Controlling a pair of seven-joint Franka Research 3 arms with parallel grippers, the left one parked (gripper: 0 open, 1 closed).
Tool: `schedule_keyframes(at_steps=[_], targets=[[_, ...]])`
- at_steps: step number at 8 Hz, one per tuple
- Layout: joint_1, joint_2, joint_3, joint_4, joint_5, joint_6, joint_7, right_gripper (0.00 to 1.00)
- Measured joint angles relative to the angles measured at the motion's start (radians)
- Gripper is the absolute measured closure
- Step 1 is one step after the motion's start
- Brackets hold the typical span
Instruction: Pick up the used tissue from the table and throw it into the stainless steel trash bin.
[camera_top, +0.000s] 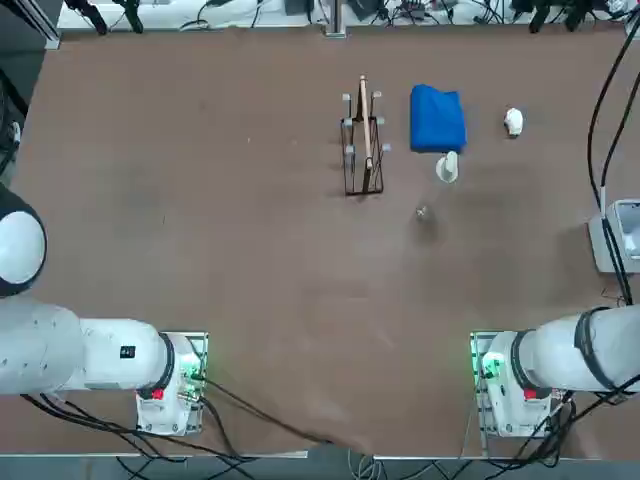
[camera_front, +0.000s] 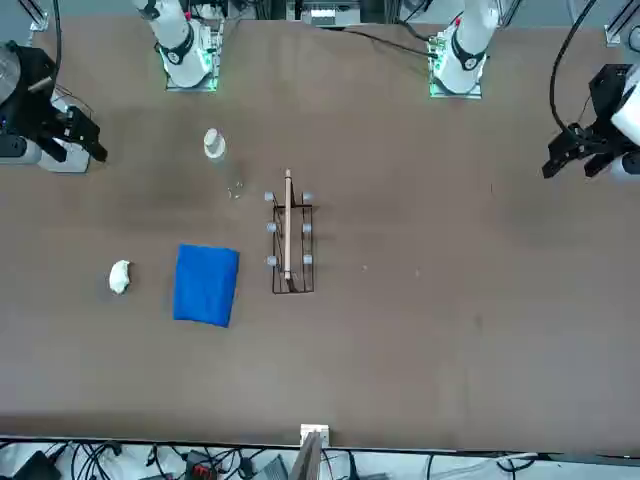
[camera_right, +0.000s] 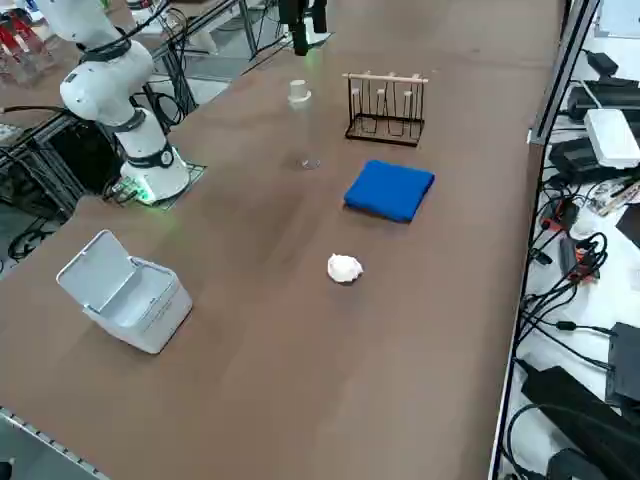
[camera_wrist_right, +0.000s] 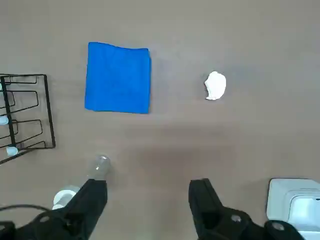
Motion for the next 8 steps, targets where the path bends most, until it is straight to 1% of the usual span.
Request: schedule_keyframes(at_steps=[3,4,5,6,8], targets=[[-0.001,0.002,0.0,0.0,-0.002,0.0,0.0,0.0],[-0.004,0.011,-0.002,0.0,-0.011,0.007,0.0,0.0],[-0.01,0.039,-0.006,-0.002,-0.033,0.046,-0.008,0.0],[-0.02,0.09,-0.011,-0.006,-0.057,0.122,-0.049,0.0],[-0.069,0.242,-0.015,-0.011,-0.069,0.313,-0.229,0.0]])
